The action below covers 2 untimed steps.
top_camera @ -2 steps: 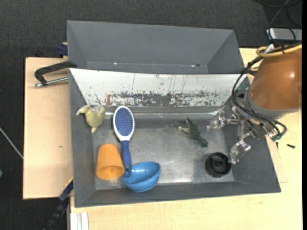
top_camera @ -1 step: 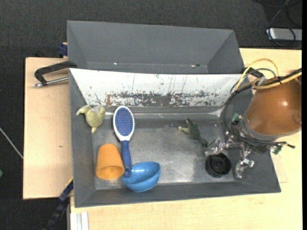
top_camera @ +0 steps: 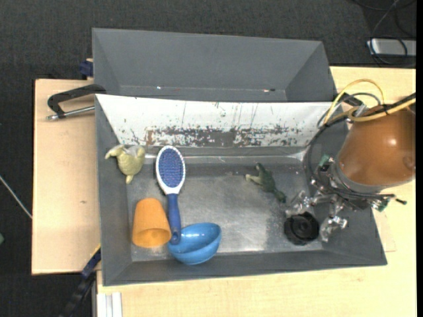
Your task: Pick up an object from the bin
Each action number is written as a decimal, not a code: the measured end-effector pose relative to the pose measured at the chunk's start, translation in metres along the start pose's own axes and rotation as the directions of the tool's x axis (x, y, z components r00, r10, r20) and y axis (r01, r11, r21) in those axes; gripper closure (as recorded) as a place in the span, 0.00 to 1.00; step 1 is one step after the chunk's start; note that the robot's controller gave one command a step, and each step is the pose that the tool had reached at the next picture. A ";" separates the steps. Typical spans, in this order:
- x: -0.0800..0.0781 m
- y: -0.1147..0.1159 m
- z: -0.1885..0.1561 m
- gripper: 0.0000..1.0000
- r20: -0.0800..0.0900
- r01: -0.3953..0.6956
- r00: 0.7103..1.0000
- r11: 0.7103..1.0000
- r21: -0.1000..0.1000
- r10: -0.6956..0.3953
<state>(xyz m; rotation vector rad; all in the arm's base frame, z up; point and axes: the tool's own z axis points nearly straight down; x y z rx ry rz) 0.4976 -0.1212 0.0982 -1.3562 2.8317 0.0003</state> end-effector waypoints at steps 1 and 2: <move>-0.005 -0.018 -0.090 1.00 0.006 -0.010 1.000 1.000 0.011 0.009; -0.011 -0.009 -0.169 1.00 0.007 -0.037 0.999 0.999 0.011 0.037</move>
Offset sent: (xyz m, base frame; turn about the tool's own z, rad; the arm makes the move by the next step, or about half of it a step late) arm 0.0130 -0.0074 0.0852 0.0060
